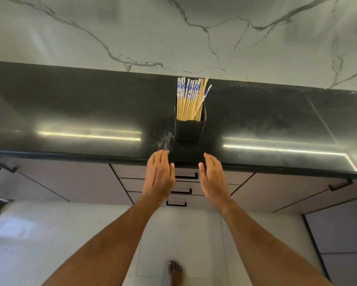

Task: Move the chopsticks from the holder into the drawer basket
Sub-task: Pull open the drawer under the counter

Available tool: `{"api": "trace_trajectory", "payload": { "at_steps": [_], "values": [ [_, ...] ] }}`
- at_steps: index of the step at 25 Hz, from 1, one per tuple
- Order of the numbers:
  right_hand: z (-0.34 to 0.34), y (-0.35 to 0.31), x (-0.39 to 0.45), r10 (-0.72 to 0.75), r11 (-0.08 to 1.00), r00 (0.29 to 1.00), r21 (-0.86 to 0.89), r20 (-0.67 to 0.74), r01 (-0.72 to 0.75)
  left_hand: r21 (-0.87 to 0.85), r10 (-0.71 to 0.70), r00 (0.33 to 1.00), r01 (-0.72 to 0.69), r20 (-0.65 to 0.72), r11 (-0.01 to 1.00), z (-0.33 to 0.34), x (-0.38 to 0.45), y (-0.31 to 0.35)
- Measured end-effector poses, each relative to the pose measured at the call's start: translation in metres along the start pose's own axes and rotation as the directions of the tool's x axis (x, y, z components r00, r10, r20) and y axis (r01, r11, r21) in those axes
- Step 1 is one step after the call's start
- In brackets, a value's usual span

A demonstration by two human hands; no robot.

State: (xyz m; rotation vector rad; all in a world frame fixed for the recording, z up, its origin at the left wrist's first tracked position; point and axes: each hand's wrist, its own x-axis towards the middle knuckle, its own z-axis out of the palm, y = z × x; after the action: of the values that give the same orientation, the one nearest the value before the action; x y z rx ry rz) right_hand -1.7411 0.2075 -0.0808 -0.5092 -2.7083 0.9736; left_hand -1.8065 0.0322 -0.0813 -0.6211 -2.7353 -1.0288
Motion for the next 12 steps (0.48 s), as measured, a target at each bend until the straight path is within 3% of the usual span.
{"api": "trace_trajectory", "payload": {
  "at_steps": [4,10,12],
  "values": [
    [0.022,0.020,-0.033,-0.049,0.988,0.985,-0.137,0.167,0.072,0.171,0.095,0.976,-0.130,0.197,0.977,0.022,-0.039,-0.024],
    [0.062,0.049,-0.005,-0.078,0.929,0.924,-0.309,0.374,0.203,0.281,0.053,0.929,-0.165,0.366,0.945,0.088,-0.039,-0.056],
    [0.079,0.052,0.009,-0.055,0.886,0.903,-0.397,0.425,0.241,0.312,-0.040,0.907,-0.102,0.420,0.945,0.110,-0.027,-0.065]
  ]
}}
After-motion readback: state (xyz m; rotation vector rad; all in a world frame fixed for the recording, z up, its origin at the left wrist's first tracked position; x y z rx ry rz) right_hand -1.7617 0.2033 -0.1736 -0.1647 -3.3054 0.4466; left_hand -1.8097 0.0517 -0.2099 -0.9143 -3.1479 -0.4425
